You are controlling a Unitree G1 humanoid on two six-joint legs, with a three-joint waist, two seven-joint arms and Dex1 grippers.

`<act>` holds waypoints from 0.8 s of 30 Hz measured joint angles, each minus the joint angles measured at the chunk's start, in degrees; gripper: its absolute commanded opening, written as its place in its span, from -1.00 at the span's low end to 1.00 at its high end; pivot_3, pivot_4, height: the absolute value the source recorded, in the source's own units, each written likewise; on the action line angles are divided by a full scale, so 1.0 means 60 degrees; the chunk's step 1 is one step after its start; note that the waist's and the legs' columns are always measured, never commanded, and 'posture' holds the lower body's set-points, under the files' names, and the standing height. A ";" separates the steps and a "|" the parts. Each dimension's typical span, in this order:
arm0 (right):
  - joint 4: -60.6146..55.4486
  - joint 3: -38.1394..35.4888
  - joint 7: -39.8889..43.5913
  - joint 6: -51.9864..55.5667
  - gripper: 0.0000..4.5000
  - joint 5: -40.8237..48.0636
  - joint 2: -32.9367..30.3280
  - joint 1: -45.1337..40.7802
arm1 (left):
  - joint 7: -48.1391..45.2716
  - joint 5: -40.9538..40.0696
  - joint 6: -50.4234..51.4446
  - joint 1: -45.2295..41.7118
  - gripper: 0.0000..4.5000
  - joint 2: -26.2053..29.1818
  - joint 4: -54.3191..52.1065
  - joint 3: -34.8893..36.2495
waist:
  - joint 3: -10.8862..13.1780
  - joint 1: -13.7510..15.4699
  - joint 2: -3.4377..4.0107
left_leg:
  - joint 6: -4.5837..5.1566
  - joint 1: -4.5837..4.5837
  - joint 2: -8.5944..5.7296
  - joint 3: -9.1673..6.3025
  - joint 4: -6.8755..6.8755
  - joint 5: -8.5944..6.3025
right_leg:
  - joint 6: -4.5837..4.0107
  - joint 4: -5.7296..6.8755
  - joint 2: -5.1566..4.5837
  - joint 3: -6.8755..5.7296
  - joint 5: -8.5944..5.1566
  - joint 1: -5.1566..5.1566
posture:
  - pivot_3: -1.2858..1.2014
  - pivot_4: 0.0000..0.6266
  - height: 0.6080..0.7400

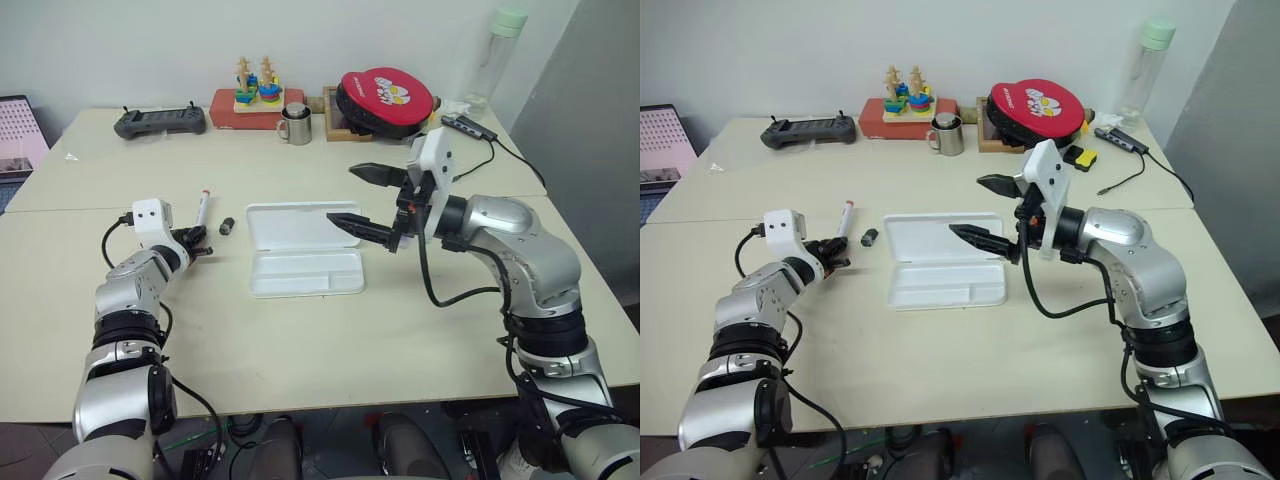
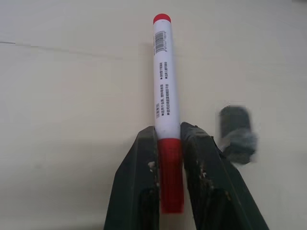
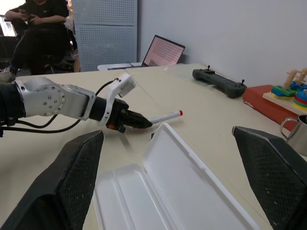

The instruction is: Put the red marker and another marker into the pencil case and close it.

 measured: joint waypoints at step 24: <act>-0.2289 -0.0702 -0.0310 0.0972 1.00 0.1185 -0.2305 0.1954 | -0.6508 0.3345 -0.3495 -0.1348 -0.81 0.1180 -0.0928 -0.6424 | 0.0018 0.0214 0.0038 | 0.0011 -0.0066 0.0003 0.0029 0.0008 0.0027 | 0.0049 -0.0015 0.0003 0.0006 -0.0019 -0.0057 | 0.03 -0.52 1.00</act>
